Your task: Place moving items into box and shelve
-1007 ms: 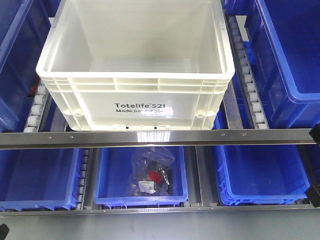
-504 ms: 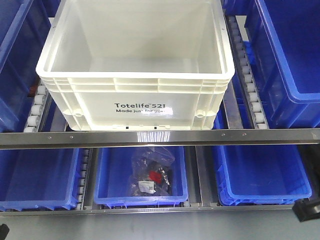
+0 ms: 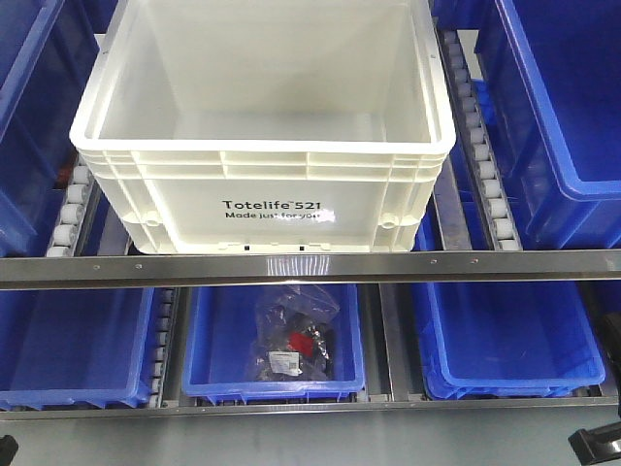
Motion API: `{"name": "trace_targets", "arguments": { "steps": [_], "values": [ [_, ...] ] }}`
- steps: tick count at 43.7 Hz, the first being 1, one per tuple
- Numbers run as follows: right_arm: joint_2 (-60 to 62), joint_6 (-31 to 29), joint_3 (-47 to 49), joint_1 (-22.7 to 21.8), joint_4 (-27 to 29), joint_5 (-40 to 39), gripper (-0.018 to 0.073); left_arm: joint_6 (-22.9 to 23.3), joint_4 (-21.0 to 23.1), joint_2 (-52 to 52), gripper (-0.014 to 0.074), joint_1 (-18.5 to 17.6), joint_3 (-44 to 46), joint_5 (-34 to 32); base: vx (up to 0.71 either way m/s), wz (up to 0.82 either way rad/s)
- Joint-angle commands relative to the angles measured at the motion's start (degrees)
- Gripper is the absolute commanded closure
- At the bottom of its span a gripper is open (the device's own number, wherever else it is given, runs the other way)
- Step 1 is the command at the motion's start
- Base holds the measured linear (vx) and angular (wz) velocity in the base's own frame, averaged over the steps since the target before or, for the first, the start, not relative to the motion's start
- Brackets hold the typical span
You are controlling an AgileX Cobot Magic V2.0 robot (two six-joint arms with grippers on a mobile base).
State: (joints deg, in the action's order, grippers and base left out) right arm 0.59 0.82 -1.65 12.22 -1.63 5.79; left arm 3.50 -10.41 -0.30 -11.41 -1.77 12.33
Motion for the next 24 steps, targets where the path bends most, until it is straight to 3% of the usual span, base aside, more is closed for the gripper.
{"name": "trace_targets", "arguments": {
  "steps": [1, 24],
  "values": [
    [-0.14, -0.08, -0.3, -0.12, -0.53, -4.59, 0.0567, 0.47, -0.03, -1.15, 0.0604, -0.14, -0.26, -4.57, 0.0, 0.0],
    [-0.14, -0.08, -0.3, -0.12, -0.53, -4.59, 0.0567, 0.47, -0.03, -1.15, 0.0604, -0.14, -0.26, -4.57, 0.0, 0.0]
  ]
}}
